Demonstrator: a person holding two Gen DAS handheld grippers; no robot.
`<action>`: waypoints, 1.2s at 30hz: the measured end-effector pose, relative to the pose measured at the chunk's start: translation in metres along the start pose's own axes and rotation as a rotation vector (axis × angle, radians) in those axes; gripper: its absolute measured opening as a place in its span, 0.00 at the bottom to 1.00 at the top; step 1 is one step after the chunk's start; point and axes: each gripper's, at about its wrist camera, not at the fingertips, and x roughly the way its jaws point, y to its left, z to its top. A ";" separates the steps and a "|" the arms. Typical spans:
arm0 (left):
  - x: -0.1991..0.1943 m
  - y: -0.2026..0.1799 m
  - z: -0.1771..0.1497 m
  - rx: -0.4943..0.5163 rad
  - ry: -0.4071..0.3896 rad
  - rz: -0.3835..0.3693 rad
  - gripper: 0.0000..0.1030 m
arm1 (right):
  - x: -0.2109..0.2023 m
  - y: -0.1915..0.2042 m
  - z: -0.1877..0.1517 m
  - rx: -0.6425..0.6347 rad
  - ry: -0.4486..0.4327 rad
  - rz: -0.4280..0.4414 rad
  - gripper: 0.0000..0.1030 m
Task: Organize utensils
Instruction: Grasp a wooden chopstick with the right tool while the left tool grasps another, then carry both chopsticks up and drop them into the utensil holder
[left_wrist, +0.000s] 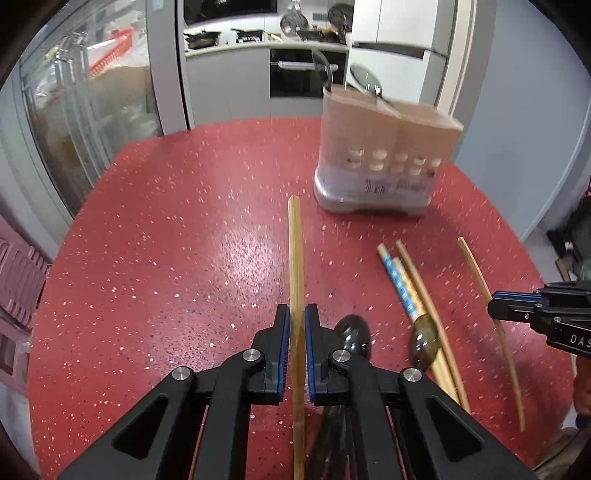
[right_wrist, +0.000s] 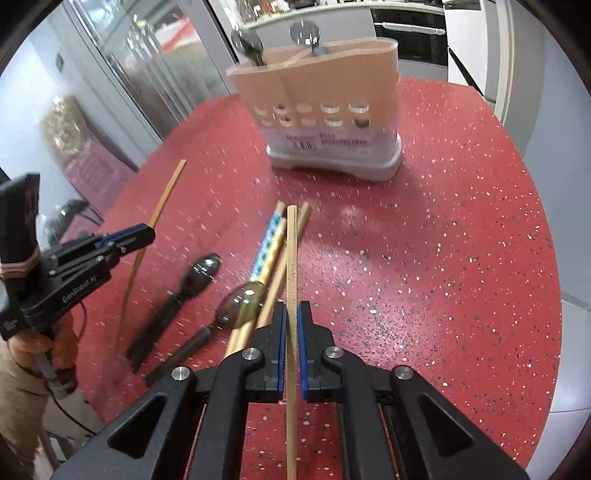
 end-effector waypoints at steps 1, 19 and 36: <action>-0.008 -0.001 0.000 -0.007 -0.018 -0.002 0.32 | -0.001 0.009 0.004 0.003 -0.015 0.012 0.06; -0.074 -0.004 0.080 -0.123 -0.308 -0.047 0.32 | -0.087 0.022 0.073 -0.035 -0.302 0.083 0.06; -0.069 -0.022 0.191 -0.192 -0.527 -0.020 0.32 | -0.148 0.007 0.190 -0.085 -0.509 -0.039 0.06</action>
